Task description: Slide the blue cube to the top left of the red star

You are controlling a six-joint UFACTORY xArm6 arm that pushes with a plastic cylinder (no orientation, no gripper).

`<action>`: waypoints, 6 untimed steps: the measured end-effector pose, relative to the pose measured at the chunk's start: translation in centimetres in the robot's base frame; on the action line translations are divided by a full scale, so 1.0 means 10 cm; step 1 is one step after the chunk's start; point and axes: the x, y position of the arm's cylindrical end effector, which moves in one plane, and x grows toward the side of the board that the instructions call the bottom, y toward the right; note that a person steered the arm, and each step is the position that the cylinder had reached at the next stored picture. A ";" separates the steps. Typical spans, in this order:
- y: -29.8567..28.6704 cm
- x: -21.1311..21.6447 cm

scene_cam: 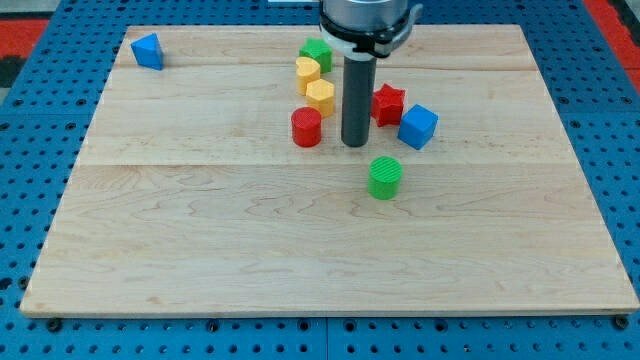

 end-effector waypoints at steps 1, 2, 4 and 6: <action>0.77 0.02; 0.68 -0.43; 0.97 -1.20; 1.43 -1.67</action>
